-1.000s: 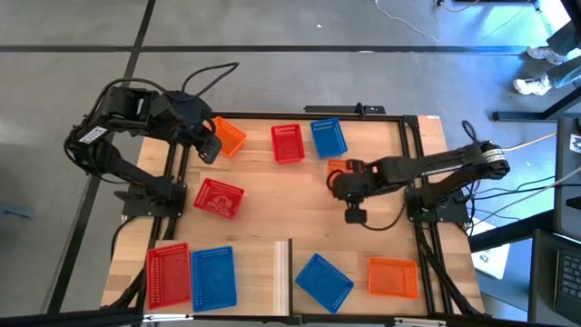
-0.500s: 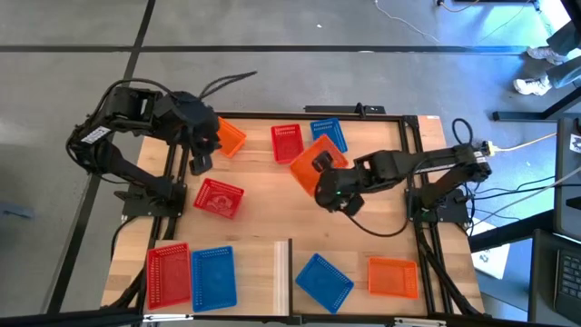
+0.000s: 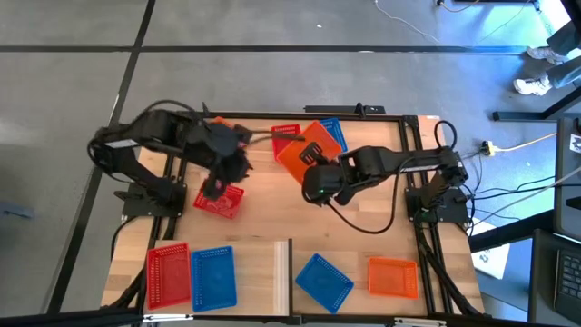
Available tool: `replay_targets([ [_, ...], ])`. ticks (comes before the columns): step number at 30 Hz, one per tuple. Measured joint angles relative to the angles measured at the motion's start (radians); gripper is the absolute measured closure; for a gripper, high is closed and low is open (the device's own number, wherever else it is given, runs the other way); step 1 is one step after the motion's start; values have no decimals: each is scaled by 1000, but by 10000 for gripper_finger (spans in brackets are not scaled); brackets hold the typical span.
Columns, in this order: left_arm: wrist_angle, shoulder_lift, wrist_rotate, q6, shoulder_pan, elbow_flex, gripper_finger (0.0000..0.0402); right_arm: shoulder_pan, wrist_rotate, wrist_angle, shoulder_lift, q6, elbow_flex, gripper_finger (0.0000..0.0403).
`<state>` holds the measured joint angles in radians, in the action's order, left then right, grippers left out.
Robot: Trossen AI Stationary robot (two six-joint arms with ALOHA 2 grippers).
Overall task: Stack baskets on shelf by color
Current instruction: Put the middle orange bin on the shelf
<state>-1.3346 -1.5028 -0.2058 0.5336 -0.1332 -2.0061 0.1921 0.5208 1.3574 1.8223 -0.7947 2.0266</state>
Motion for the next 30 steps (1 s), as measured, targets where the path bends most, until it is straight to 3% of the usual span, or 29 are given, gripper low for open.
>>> replay_targets([
  [4,27,-42,-125,162,-54,2,318,0,-36,16,1,2,50,403],
  [14,240,-103,-178,390,-86,1,318,0,-53,42,11,53,59,403],
  [23,222,-116,-240,387,-43,2,318,2,-62,54,17,54,59,403],
  [30,220,-116,-140,334,10,2,317,2,-61,54,17,54,59,403],
])
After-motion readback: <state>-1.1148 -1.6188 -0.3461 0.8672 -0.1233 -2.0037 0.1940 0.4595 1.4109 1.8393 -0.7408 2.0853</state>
